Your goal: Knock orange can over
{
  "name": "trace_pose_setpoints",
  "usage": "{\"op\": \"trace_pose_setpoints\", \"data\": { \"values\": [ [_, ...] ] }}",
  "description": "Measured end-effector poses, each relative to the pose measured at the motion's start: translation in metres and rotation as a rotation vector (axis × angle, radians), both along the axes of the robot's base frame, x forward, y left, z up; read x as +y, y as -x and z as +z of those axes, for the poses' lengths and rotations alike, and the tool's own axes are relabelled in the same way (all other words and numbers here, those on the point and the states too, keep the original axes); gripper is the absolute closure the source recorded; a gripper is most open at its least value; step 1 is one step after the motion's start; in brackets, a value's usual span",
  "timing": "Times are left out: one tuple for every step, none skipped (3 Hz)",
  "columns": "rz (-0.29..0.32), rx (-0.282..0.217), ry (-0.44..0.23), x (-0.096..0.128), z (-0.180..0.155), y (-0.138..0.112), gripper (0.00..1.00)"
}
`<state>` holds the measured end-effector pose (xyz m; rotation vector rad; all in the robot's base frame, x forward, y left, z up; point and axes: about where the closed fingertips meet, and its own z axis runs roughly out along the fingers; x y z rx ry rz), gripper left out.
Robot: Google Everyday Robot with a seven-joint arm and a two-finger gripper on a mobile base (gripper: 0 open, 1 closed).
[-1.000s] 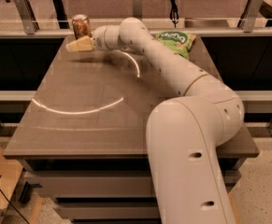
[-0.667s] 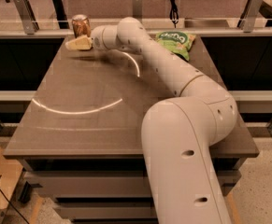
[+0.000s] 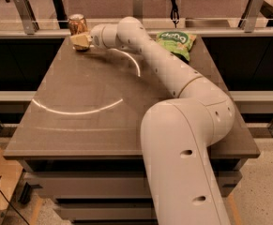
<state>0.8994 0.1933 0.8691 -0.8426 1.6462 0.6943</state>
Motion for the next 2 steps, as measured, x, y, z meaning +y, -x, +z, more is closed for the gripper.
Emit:
{"op": "trace_pose_setpoints", "data": {
  "values": [
    [0.033,-0.040,0.037,-0.017,0.019,0.011,0.88],
    [0.090,-0.085,0.182,-0.057,0.039,0.039,1.00]
  ]
}}
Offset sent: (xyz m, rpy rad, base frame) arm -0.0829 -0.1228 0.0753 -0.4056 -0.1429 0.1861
